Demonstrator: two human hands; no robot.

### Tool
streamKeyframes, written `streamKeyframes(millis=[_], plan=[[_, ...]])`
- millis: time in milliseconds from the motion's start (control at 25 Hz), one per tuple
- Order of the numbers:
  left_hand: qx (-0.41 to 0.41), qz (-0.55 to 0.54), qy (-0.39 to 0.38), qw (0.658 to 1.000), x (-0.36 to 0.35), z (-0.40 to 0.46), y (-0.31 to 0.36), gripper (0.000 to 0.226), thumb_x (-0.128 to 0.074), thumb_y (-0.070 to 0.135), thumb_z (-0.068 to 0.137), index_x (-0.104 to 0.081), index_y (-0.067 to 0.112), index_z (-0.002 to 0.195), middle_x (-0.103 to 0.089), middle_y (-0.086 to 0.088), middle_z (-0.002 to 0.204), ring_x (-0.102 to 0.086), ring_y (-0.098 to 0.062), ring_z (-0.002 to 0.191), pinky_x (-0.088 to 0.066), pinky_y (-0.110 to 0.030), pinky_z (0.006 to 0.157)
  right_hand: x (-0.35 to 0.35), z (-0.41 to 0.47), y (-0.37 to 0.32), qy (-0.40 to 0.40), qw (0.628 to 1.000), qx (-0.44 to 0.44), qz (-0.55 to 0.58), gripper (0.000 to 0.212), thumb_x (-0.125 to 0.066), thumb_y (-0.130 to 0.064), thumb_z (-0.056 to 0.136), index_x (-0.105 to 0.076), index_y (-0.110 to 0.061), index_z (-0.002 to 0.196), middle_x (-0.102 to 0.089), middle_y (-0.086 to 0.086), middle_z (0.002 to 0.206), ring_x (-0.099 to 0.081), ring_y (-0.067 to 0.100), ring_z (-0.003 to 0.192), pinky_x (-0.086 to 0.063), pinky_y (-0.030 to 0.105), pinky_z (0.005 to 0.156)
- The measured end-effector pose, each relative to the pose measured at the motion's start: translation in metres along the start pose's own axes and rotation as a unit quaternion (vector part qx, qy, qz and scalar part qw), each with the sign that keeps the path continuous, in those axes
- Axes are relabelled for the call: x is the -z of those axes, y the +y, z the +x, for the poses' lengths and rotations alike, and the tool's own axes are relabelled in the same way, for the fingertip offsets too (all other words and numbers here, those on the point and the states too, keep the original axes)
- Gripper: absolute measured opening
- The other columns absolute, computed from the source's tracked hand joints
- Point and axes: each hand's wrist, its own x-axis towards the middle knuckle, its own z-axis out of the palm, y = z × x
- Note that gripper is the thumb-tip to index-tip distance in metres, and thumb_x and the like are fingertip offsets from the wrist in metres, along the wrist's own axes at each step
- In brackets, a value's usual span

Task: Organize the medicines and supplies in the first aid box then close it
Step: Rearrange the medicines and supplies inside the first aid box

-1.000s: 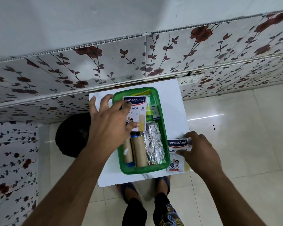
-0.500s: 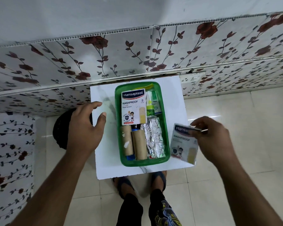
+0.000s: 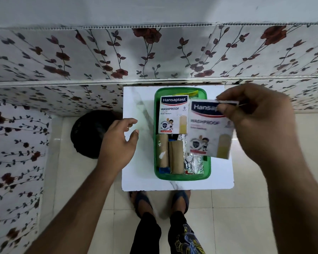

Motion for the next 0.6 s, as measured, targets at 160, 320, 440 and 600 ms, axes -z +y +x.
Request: streamKeyframes(millis=[160,320,440,600], plan=[[0.005,-0.015,-0.013,1.0,-0.004,-0.003,-0.008,0.027,-0.063,0.018,0.09,-0.064,0.028,0.115,-0.06,0.004,0.109,-0.058,-0.009,0.099,-0.05,-0.034,0.086,-0.055,-0.003,0.032,-0.125,0.987,-0.08,-0.06,0.013,-0.074,-0.014,0.082,-0.069,-0.025,0.086,-0.068,-0.01,0.084,-0.067,0.011,0.076,-0.055,0.027,0.063],[0.018,-0.02,-0.022,0.999,-0.008,-0.003,-0.018,0.027,-0.062,0.018,0.089,-0.063,0.027,0.115,-0.061,0.003,0.11,-0.058,-0.01,0.098,-0.051,-0.034,0.085,-0.07,-0.014,0.047,-0.096,0.963,0.008,-0.25,0.026,-0.071,-0.023,0.083,-0.069,-0.028,0.109,-0.065,-0.002,0.11,-0.062,0.023,0.1,-0.054,0.035,0.079],[0.028,-0.021,-0.031,0.999,-0.011,-0.003,-0.021,0.027,-0.061,0.017,0.09,-0.064,0.026,0.115,-0.062,0.002,0.11,-0.06,-0.011,0.096,-0.051,-0.033,0.085,-0.073,-0.021,0.049,-0.11,0.956,0.06,-0.267,0.032,-0.07,-0.023,0.086,-0.069,-0.027,0.117,-0.062,0.001,0.118,-0.057,0.026,0.107,-0.053,0.037,0.083],[0.094,-0.092,-0.049,0.99,-0.018,-0.003,-0.012,0.02,-0.059,0.017,0.091,-0.066,0.03,0.105,-0.067,0.004,0.093,-0.066,-0.014,0.08,-0.054,-0.031,0.073,-0.05,-0.018,0.062,0.016,0.987,0.004,-0.159,0.03,-0.066,-0.025,0.089,-0.066,-0.025,0.118,-0.063,0.002,0.11,-0.063,0.021,0.091,-0.054,0.036,0.075]])
